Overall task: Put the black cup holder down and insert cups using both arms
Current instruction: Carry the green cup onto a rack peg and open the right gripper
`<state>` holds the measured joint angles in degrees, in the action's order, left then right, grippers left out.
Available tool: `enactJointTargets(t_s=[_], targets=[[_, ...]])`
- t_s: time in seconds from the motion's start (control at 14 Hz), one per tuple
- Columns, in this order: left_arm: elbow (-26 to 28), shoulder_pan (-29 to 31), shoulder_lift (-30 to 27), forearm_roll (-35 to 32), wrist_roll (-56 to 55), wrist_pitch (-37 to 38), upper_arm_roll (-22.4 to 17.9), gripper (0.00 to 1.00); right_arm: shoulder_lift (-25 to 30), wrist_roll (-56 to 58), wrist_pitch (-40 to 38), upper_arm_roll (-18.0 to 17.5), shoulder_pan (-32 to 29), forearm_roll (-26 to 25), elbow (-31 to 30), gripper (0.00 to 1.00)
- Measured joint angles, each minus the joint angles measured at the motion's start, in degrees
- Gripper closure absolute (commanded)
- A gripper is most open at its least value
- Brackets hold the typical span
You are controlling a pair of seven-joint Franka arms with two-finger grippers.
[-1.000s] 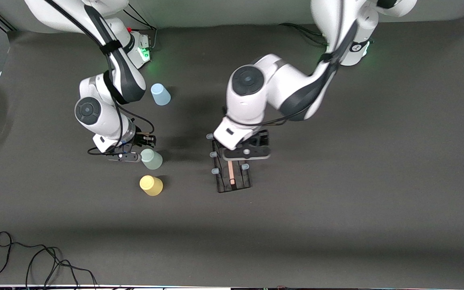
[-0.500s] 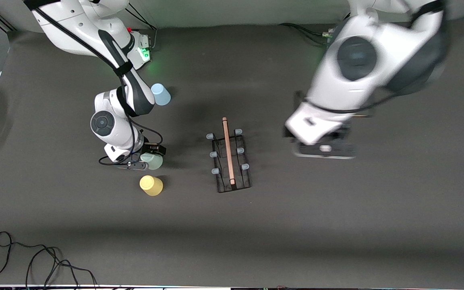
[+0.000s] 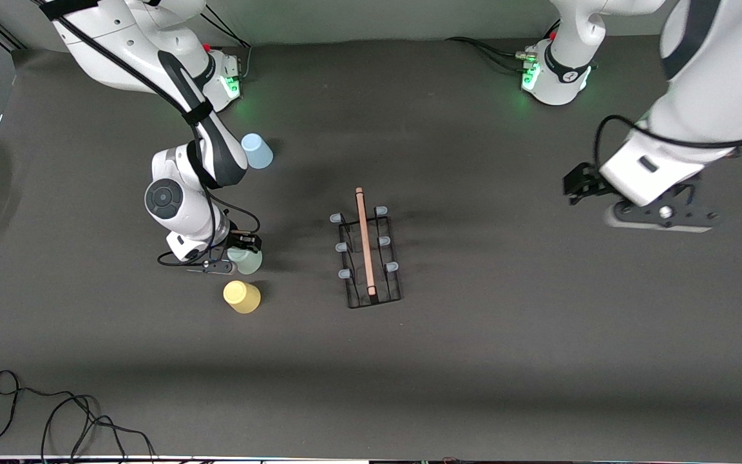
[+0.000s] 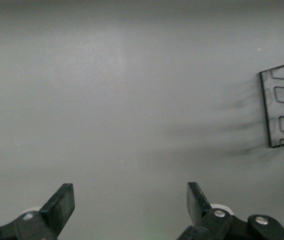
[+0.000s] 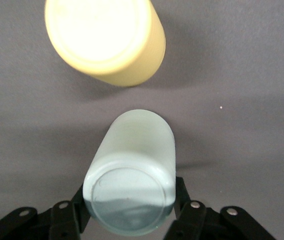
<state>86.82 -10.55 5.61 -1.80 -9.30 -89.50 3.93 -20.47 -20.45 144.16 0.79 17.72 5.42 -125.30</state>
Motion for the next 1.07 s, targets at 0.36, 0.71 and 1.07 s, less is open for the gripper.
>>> enactJointTargets(t_s=[0.36,0.71,1.07], targets=[[2.70,5.81,-2.11,0.06,4.68,0.18,-0.05,0.00,7.03,-0.20,-12.78,1.21,-0.02,0.16,3.98,1.00],[2.69,8.46,-2.51,0.12,5.18,0.52,-0.03,0.00,11.77,-16.19,-23.59,0.66,5.38,0.83,10.08,1.00],[2.68,9.57,-2.54,0.15,5.21,0.84,0.13,0.00,8.49,-35.13,-18.25,0.31,19.24,5.01,11.62,1.00]])
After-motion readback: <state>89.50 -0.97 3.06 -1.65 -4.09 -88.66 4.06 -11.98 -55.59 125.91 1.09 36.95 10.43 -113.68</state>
